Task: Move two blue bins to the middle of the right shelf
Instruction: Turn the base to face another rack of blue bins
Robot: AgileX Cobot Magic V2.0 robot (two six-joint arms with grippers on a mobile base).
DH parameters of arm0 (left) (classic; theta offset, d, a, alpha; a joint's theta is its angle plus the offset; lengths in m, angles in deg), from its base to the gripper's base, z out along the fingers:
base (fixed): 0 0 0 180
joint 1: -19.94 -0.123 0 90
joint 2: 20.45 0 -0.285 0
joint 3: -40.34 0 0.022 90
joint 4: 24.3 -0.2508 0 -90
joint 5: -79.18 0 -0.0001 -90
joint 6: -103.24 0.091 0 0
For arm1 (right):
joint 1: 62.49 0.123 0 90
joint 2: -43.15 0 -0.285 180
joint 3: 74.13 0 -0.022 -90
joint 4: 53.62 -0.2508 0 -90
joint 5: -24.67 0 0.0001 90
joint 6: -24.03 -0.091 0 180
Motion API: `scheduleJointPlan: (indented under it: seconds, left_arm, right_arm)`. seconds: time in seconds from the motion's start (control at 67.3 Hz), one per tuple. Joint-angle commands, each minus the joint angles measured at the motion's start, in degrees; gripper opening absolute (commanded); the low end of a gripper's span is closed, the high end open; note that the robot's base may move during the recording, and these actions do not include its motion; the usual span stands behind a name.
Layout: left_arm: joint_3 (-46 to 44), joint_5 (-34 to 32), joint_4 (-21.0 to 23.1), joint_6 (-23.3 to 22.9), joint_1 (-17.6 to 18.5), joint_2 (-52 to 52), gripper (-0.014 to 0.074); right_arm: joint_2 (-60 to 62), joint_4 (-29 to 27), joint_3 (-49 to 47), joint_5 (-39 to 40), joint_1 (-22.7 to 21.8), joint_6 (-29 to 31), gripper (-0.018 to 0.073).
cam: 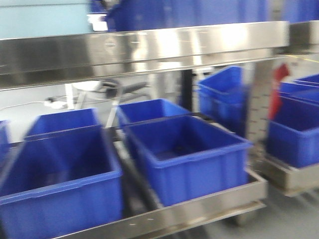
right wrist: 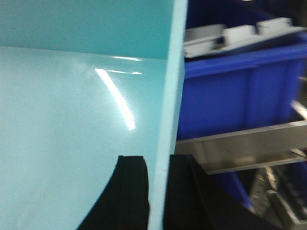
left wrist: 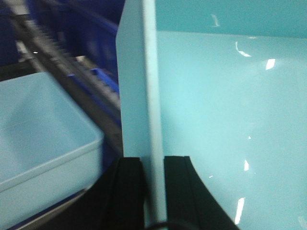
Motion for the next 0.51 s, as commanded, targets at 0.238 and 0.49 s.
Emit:
scheduleJointPlan:
  seconds: [0.238, 0.49]
  left_arm:
    - [-0.6, -2.5, 3.8, 0.0, 0.6, -0.8, -0.0111]
    - [-0.6, -2.5, 3.8, 0.0, 0.6, -0.8, -0.0111]
  right_arm:
    - [0.7, -2.6, -0.7, 3.1, 0.4, 0.9, -0.0151]
    - [0.7, -2.6, -0.7, 3.1, 0.4, 0.9, -0.0151]
